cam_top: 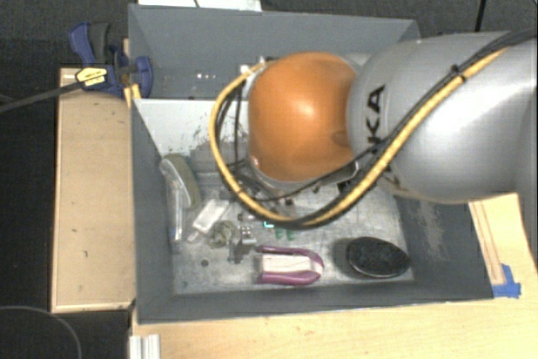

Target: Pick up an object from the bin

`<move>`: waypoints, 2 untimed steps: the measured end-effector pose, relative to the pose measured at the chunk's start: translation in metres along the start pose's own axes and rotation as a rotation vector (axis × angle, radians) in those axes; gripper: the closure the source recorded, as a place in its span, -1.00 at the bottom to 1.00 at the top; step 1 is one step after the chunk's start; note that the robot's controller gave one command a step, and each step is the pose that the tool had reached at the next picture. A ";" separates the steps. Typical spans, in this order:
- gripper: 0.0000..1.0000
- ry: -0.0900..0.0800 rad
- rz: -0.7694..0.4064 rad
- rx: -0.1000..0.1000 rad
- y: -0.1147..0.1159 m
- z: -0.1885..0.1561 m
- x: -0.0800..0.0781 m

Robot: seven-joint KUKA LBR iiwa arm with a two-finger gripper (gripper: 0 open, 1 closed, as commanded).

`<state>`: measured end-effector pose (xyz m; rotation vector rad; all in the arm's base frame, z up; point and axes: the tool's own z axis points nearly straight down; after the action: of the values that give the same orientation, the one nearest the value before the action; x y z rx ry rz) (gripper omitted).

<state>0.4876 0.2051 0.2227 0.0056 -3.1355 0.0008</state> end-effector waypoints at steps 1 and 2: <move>-1.00 -0.004 -0.309 0.003 0.024 0.153 -0.061; -1.00 -0.008 -0.617 0.002 0.031 0.121 -0.069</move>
Offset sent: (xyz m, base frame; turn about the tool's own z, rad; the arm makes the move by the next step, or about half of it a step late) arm 0.0595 0.0256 -0.1527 -0.3122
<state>0.5558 0.2362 0.1010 0.9599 -2.9938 0.0010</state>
